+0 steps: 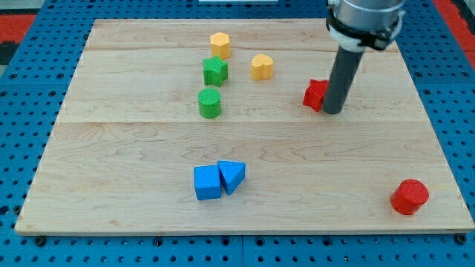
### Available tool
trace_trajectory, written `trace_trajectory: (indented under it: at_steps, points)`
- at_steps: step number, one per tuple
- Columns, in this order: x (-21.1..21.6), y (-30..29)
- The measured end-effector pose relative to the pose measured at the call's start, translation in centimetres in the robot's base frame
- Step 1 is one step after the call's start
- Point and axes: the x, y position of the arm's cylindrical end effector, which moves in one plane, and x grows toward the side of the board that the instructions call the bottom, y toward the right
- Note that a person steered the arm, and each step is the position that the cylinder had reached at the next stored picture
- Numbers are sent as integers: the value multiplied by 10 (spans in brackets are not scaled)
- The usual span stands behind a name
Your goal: Move the red star diagonally to the yellow heart
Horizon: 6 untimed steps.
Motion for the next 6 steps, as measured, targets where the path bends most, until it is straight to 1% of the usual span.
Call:
trace_trajectory:
  at_steps: [1, 2, 3, 4, 5, 6]
  points:
    - [-11, -16]
    - [-13, 2]
    - [-33, 2]
    - [-33, -16]
    - [-41, -4]
    - [-71, -3]
